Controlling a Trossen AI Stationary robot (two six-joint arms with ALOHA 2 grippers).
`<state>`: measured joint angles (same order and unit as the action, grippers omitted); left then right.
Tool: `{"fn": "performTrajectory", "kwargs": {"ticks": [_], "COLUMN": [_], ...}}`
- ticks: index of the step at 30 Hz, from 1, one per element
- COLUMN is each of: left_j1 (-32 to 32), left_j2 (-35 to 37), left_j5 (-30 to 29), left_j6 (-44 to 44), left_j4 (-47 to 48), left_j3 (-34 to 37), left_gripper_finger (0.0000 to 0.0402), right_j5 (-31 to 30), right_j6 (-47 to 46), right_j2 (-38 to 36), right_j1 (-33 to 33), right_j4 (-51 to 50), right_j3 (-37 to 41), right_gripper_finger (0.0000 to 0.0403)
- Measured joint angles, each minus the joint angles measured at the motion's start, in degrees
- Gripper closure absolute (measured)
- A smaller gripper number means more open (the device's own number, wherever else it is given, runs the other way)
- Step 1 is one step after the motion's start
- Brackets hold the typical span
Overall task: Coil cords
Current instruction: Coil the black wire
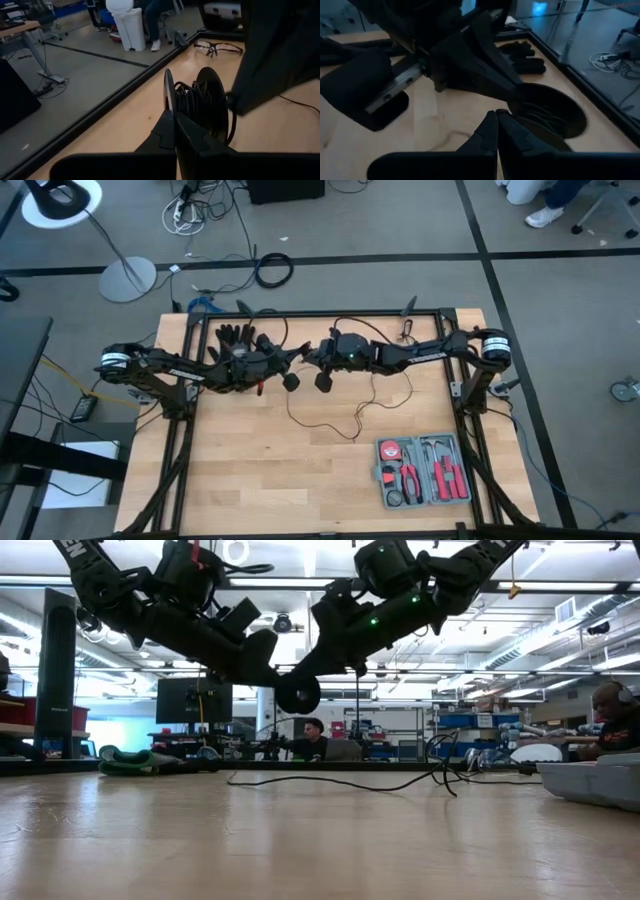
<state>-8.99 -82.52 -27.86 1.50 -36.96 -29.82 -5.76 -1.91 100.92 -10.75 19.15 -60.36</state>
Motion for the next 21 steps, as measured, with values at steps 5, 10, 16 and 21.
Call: {"fn": "performTrajectory", "kwargs": {"ticks": [5, 10, 16, 21], "left_j1": [0.0, 0.0, 0.0, 0.0], "left_j2": [0.0, 0.0, 0.0, 0.0], "left_j5": [0.0, 0.3, 2.0, 2.3], "left_j6": [0.0, 0.1, 0.3, 1.7], "left_j4": [0.9, 1.4, 1.4, 1.7], "left_j3": [0.0, 0.0, 0.0, 0.0], "left_gripper_finger": [0.0401, 0.0401, 0.0401, 0.0401], "right_j5": [-0.1, 5.4, 4.9, 1.8], "right_j6": [0.6, 0.6, 0.5, 0.6], "right_j2": [-2.3, -2.9, -2.9, -2.8], "right_j1": [-1.0, -2.4, -3.7, -4.4], "right_j4": [-5.9, -7.7, -11.8, -14.6], "right_j3": [0.0, 0.0, 0.0, 0.0], "right_gripper_finger": [0.0403, 0.0403, 0.0403, 0.0403]}}
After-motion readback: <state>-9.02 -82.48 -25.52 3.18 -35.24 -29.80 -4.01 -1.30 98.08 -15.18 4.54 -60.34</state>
